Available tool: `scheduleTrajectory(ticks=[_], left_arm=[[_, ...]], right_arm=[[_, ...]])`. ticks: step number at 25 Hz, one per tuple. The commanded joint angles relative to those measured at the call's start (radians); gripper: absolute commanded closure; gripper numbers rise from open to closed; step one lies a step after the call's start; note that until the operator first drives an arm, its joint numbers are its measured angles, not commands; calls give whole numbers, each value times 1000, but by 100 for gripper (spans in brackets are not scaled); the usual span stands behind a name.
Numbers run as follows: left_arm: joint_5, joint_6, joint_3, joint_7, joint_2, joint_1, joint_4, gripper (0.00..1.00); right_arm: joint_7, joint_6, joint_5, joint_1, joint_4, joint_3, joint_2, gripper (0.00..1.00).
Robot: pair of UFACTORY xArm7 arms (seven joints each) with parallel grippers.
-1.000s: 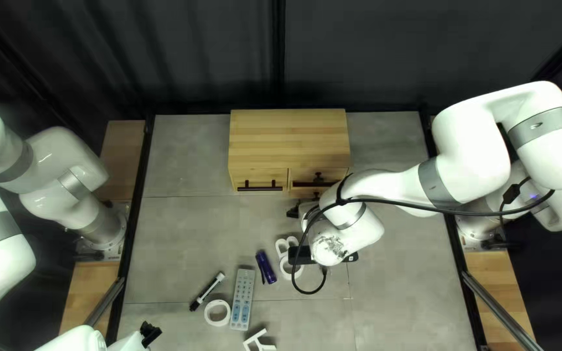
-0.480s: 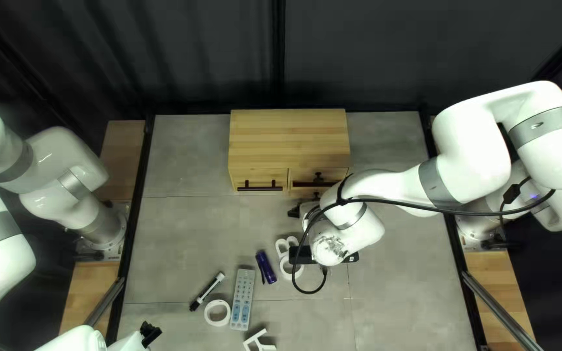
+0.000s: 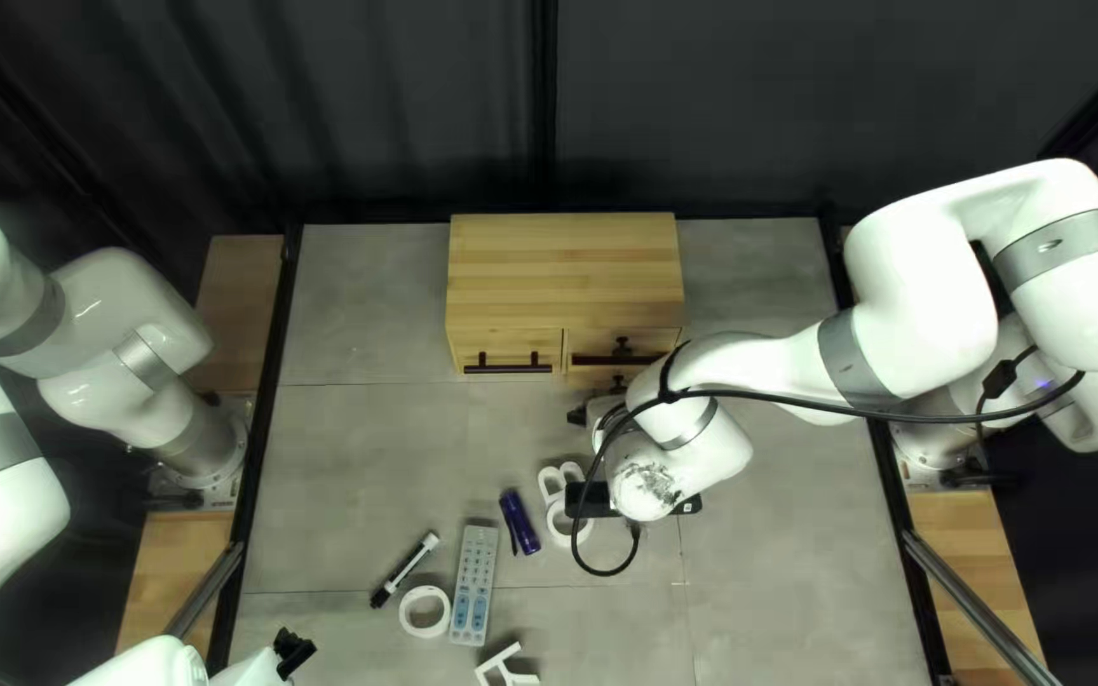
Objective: Open drawers and place objects into drawer and close
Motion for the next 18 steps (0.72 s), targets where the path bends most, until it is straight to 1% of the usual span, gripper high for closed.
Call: scheduleTrajectory(ticks=[1, 18], left_arm=[[0, 0, 0, 0, 0, 0, 0, 0], [0, 0, 0, 0, 0, 0, 0, 0]], right_arm=[[1, -6, -2, -1, 3, 0, 8, 90], [10, 2, -16, 13, 2, 3, 9, 90]])
